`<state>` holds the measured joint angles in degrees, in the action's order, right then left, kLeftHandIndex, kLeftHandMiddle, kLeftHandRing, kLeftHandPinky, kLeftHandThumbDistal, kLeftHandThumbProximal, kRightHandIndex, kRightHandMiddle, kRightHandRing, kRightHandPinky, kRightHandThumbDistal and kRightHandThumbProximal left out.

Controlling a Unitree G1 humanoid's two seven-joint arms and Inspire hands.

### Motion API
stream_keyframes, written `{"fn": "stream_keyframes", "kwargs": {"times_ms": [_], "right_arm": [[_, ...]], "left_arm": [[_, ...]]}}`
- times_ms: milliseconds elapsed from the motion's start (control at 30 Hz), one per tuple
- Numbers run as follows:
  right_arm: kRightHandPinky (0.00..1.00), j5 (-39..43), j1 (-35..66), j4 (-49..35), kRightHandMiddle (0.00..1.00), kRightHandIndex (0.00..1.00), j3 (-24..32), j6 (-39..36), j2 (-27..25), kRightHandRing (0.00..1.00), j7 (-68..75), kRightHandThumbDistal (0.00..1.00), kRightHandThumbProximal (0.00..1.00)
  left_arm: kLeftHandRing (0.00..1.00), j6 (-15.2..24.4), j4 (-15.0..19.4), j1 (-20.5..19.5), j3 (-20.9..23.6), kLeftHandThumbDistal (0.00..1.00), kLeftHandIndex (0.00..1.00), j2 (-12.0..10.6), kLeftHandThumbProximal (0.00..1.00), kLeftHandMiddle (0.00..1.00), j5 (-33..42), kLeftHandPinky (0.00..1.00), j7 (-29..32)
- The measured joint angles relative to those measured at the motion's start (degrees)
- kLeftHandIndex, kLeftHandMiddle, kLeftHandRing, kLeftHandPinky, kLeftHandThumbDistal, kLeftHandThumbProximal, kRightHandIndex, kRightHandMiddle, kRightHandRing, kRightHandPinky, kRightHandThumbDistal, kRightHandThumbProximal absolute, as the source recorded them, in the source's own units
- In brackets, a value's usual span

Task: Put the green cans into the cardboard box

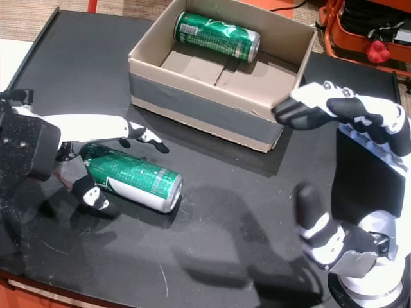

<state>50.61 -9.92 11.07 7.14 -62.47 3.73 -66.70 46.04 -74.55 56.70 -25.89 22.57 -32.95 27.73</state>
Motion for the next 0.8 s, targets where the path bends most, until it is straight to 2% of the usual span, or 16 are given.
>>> {"fn": "stream_keyframes", "kwargs": {"times_ms": [100, 133, 233, 300, 333, 400, 467, 500, 533, 567, 600, 633, 667, 733, 767, 800], "right_arm": [[0.79, 0.28, 0.02, -2.29, 0.51, 0.46, 0.32, 0.92, -0.07, 0.58, 0.01, 0.51, 0.16], [0.81, 0.92, 0.62, -3.63, 0.52, 0.46, 0.05, 2.20, -0.12, 0.58, -0.23, 0.50, 0.17], [0.85, 1.28, 1.83, -5.18, 0.50, 0.44, -0.27, 3.06, 0.01, 0.56, -0.95, 0.33, 0.37], [0.85, 0.42, 1.83, -6.20, 0.48, 0.43, -0.27, 2.34, 0.07, 0.55, 0.06, 0.27, 0.37], [0.83, -0.50, 1.84, -6.57, 0.49, 0.45, -0.29, 1.99, 0.09, 0.55, 1.00, 0.32, 0.29], [0.76, -0.57, 2.70, -8.70, 0.47, 0.44, -1.37, 3.91, 0.04, 0.54, 2.29, 0.37, 0.27], [0.74, -0.23, 4.75, -10.99, 0.48, 0.44, -2.95, 8.57, 0.02, 0.53, 3.79, 0.38, 0.22], [0.68, -0.23, 5.63, -11.53, 0.46, 0.42, -3.51, 9.67, 0.04, 0.50, 4.21, 0.31, 0.37], [0.65, -0.66, 6.47, -12.40, 0.45, 0.42, -3.78, 10.36, 0.07, 0.49, 5.17, 0.28, 0.44], [0.62, -1.56, 7.51, -13.72, 0.45, 0.42, -4.06, 11.13, 0.09, 0.48, 6.85, 0.10, 0.58], [0.61, -2.30, 9.06, -15.70, 0.46, 0.44, -4.74, 12.82, 0.09, 0.48, 8.80, 0.02, 0.67], [0.61, -2.43, 10.58, -17.59, 0.47, 0.44, -5.67, 15.00, 0.07, 0.49, 10.55, 0.00, 0.68], [0.60, -2.43, 12.16, -19.23, 0.45, 0.41, -6.60, 17.21, 0.01, 0.48, 12.07, 0.03, 0.62], [0.61, -3.07, 13.29, -20.43, 0.44, 0.39, -6.97, 18.21, 0.00, 0.47, 13.17, 0.17, 0.52], [0.63, -3.10, 13.30, -20.71, 0.44, 0.40, -6.65, 18.24, -0.02, 0.50, 13.26, 0.19, 0.39], [0.60, -3.04, 13.08, -20.52, 0.42, 0.38, -6.27, 17.94, -0.03, 0.47, 12.84, 0.30, 0.34]], "left_arm": [[0.88, 0.46, -0.48, 0.01, -4.36, 0.76, 0.80, -0.48, 0.07, 0.85, -5.00, 0.83, -10.34], [0.87, 0.34, -0.62, 0.03, -6.12, 0.73, 0.79, -0.79, 0.06, 0.85, -7.18, 0.82, -14.58], [0.82, -1.38, -1.45, 0.57, -10.90, 0.71, 0.76, -1.34, 0.12, 0.79, -12.77, 0.80, -25.23], [0.76, -1.95, -1.80, 1.25, -14.32, 0.78, 0.72, -1.61, 0.08, 0.73, -16.44, 0.77, -31.96], [0.73, -2.11, -2.18, 1.53, -16.38, 0.81, 0.71, -1.73, 0.07, 0.71, -18.63, 0.75, -36.02], [0.69, -2.19, -2.44, 2.64, -20.87, 0.90, 0.71, -2.44, 0.13, 0.68, -22.88, 0.73, -42.94], [0.61, -3.28, -2.68, 4.85, -27.05, 0.98, 0.61, -3.50, 0.08, 0.59, -29.25, 0.66, -49.44], [0.56, -3.70, -2.86, 5.67, -29.61, 0.93, 0.54, -3.86, 0.10, 0.54, -31.61, 0.62, -52.00], [0.52, -4.24, -2.87, 6.24, -31.42, 0.90, 0.50, -4.34, 0.12, 0.51, -33.12, 0.58, -54.31], [0.45, -5.05, -2.95, 6.73, -32.97, 0.77, 0.45, -4.72, 0.14, 0.46, -34.44, 0.52, -56.32], [0.42, -6.06, -3.05, 7.11, -34.20, 0.70, 0.42, -5.13, 0.16, 0.43, -35.17, 0.48, -58.06], [0.37, -7.21, -3.24, 7.32, -34.72, 0.66, 0.38, -5.35, 0.15, 0.40, -35.30, 0.45, -58.89], [0.34, -7.85, -3.45, 7.47, -35.11, 0.65, 0.34, -5.43, 0.13, 0.35, -35.30, 0.43, -59.47], [0.33, -8.26, -3.58, 7.82, -36.42, 0.66, 0.33, -5.52, 0.12, 0.35, -35.65, 0.43, -60.33], [0.33, -8.60, -3.72, 7.93, -37.19, 0.68, 0.33, -5.52, 0.11, 0.34, -36.29, 0.44, -61.15], [0.32, -8.81, -3.83, 7.93, -37.84, 0.68, 0.31, -5.51, 0.06, 0.33, -36.70, 0.44, -62.08]]}}
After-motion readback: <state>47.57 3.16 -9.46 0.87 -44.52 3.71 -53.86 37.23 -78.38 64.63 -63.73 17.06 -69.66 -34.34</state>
